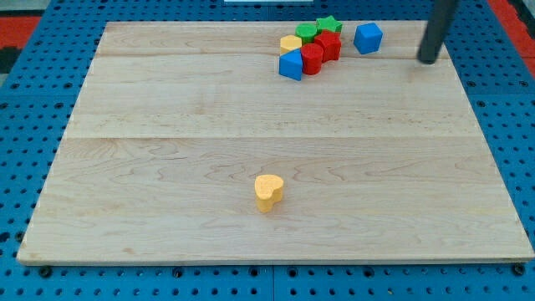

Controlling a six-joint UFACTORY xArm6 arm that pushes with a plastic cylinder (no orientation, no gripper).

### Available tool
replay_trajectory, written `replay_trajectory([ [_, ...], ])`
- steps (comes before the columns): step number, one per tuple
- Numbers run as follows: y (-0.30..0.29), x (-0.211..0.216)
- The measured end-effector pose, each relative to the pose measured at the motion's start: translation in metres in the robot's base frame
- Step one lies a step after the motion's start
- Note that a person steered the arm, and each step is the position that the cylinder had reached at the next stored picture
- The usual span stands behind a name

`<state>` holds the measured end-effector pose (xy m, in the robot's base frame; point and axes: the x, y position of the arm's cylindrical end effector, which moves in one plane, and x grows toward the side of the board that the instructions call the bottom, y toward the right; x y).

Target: Move the yellow heart towards the blue triangle

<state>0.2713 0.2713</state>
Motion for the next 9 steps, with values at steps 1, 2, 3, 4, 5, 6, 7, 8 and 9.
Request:
replay_trajectory([
  [1,-0.022,-0.074],
  [2,-0.051,-0.065],
  [3,-0.081,-0.034],
  [4,-0.082,-0.016],
  [5,-0.072,-0.046],
  [6,-0.101,-0.072],
  [7,-0.120,-0.045],
  [8,-0.109,-0.034],
  [9,-0.077,-0.044],
])
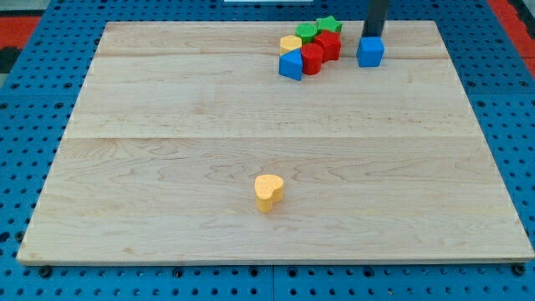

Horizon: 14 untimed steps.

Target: Move the yellow heart towards the blue triangle

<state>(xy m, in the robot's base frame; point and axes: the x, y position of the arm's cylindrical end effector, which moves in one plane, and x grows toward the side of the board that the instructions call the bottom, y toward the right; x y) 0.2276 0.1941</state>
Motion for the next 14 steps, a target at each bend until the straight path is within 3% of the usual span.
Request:
replay_trajectory([
  [1,0.076,0.044],
  [2,0.084,0.182],
  [4,-0.024,0.384],
  [5,-0.119,0.380],
  [6,-0.171,0.329],
  [7,-0.179,0.283],
  [8,-0.168,0.288],
  [9,-0.186,0.341],
  [10,-0.253,0.307],
  [11,-0.215,0.269],
  [13,-0.200,0.323],
  [14,-0.131,0.337],
])
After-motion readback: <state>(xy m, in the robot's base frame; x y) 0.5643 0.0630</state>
